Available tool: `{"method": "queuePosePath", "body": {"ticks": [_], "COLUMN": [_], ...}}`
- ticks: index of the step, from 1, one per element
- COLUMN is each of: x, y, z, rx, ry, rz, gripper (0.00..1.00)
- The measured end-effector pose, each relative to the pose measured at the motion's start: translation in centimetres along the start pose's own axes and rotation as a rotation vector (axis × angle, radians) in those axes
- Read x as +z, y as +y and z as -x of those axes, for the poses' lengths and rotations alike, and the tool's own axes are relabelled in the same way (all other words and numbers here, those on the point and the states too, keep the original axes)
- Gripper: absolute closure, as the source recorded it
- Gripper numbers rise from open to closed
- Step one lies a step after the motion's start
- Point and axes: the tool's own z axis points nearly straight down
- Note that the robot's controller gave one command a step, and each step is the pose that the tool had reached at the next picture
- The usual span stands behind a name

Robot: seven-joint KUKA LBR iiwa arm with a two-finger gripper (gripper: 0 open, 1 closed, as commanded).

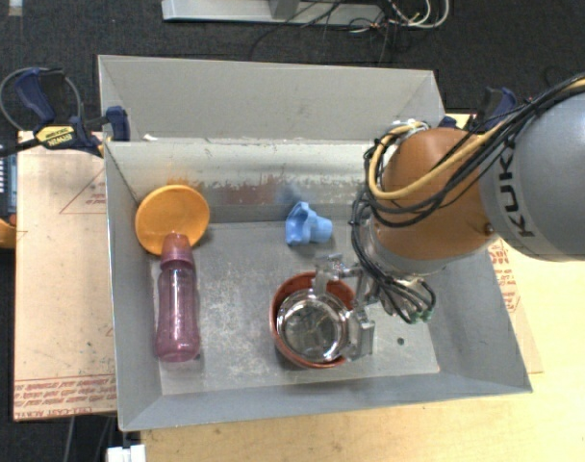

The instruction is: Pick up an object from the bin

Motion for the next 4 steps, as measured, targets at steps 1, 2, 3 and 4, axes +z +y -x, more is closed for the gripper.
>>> {"method": "queuePosePath", "body": {"ticks": [1,2,3,4], "x": [0.3,1.5,8.8,7.7], "y": [-5.3,0.5,3.1,4.2], "z": [6.5,8.9,4.3,5.9], "rx": [0.134,-0.119,-0.091,-0.277], "ry": [-0.007,0.001,0.006,-0.011], "rz": [-0.003,0.006,-0.001,0.004], "gripper": [0.0,0.0,0.0,1.0]}}
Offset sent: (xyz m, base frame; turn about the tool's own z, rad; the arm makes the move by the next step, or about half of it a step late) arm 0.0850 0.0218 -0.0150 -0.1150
